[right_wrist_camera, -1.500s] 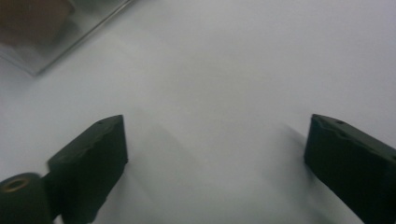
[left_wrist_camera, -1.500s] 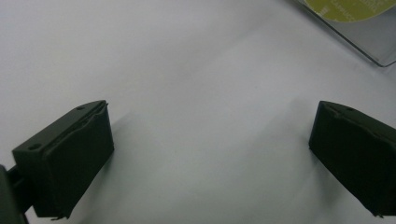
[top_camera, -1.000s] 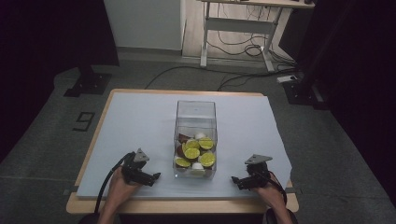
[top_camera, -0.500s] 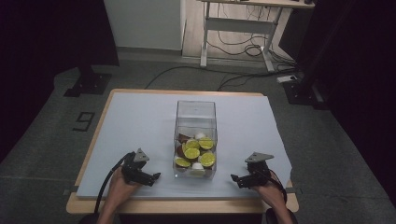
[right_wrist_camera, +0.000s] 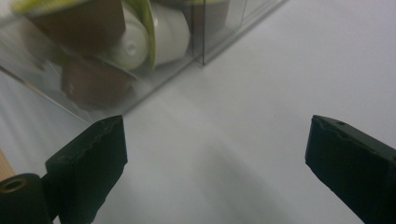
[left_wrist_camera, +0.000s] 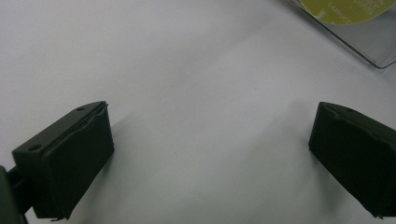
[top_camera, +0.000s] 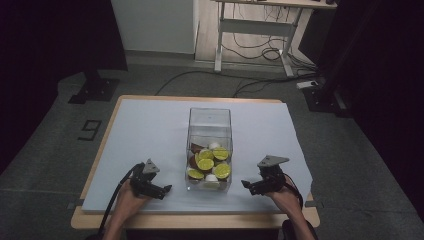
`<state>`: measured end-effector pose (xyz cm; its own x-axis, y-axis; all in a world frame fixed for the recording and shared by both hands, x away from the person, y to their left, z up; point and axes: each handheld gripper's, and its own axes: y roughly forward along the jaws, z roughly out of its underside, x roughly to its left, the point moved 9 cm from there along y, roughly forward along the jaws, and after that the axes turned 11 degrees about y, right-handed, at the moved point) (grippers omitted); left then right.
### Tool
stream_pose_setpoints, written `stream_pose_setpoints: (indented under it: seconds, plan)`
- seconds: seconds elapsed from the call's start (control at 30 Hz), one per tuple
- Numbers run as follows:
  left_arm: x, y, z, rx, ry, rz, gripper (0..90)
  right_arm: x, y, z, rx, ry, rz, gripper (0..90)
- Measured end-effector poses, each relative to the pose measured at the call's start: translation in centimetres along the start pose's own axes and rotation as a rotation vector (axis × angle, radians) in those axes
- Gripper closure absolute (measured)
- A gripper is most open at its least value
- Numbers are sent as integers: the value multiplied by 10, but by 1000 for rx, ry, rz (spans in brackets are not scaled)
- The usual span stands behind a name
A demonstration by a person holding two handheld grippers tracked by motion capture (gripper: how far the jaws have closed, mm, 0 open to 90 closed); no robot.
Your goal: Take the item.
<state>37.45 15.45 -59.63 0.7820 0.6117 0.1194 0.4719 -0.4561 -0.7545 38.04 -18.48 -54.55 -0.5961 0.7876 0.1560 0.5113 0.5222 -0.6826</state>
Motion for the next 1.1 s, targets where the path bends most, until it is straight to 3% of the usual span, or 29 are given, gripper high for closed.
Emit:
stream_pose_setpoints:
  seconds: [0.3, 0.53, 0.8, 1.1]
  plan:
    - [0, 0, 0, -2, 0, -2, 0, 19, -5, -24, -19, 17, -61, 119]
    - [0, 0, 0, -2, 0, -4, 0, 26, -9, -34, -20, 26, -78, 133]
    - [0, 0, 0, -1, 2, -3, 0, 46, -14, -53, -36, -27, -115, 145]
    - [0, 0, 0, -1, 1, -4, 0, 60, -9, -64, -22, -48, -137, 139]
